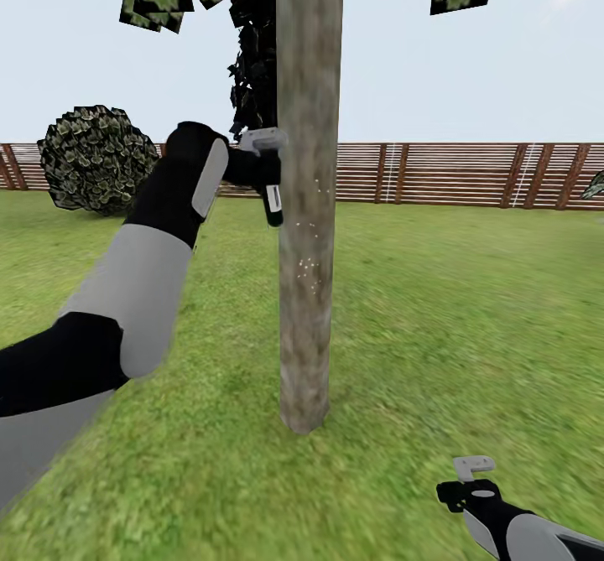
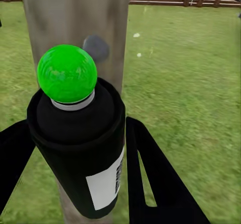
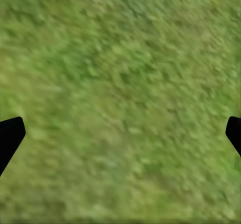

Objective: In the garden, pick up the pesticide atomizer on the floor and spray pesticide onto both trees until each tree trunk is fully covered.

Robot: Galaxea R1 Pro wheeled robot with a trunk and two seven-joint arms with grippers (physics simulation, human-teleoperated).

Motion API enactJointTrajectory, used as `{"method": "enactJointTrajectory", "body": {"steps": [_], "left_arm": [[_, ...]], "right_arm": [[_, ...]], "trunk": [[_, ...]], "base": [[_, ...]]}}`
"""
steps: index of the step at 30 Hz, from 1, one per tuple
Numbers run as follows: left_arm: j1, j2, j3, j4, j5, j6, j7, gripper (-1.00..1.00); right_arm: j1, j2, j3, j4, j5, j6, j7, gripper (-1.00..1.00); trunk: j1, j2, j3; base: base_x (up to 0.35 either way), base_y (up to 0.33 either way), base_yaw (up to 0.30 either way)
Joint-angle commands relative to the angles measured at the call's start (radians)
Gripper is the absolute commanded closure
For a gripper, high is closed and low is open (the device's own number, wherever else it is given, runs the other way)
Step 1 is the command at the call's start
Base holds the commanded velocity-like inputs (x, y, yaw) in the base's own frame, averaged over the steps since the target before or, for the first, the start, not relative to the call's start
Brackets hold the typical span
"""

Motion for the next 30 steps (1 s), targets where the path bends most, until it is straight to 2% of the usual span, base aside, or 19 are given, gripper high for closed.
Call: {"method": "enactJointTrajectory", "body": {"steps": [1, 9, 11, 16, 30], "left_arm": [[-0.009, 0.000, 0.000, 0.007, 0.000, 0.000, 0.000, 1.00], [-0.091, 0.000, 0.000, 0.025, 0.001, 0.003, -0.003, 1.00], [-0.118, 0.000, 0.001, 0.058, 0.001, 0.004, -0.003, 1.00], [-0.126, 0.000, 0.001, 0.102, 0.001, 0.005, -0.005, 1.00], [-0.127, 0.000, 0.000, 0.103, 0.000, 0.005, -0.005, 1.00]], "right_arm": [[0.000, 0.000, 0.000, 0.000, 0.000, 0.000, 0.000, -1.00], [0.021, 0.004, 0.001, 0.001, 0.000, 0.000, 0.000, -1.00], [0.030, 0.006, 0.003, 0.001, 0.000, 0.000, 0.000, -1.00], [0.041, 0.002, 0.006, 0.000, 0.000, -0.001, 0.000, -1.00], [0.049, 0.000, 0.007, 0.000, 0.000, -0.002, -0.001, -1.00]], "trunk": [[0.000, 0.000, 0.000], [0.000, 0.000, 0.000], [0.000, 0.000, 0.000], [0.000, 0.000, 0.000], [0.000, 0.000, 0.000]], "base": [[0.000, 0.000, 0.000], [0.000, 0.000, 0.000], [0.000, 0.000, 0.000], [0.000, 0.000, 0.000], [0.000, 0.000, 0.000]]}}
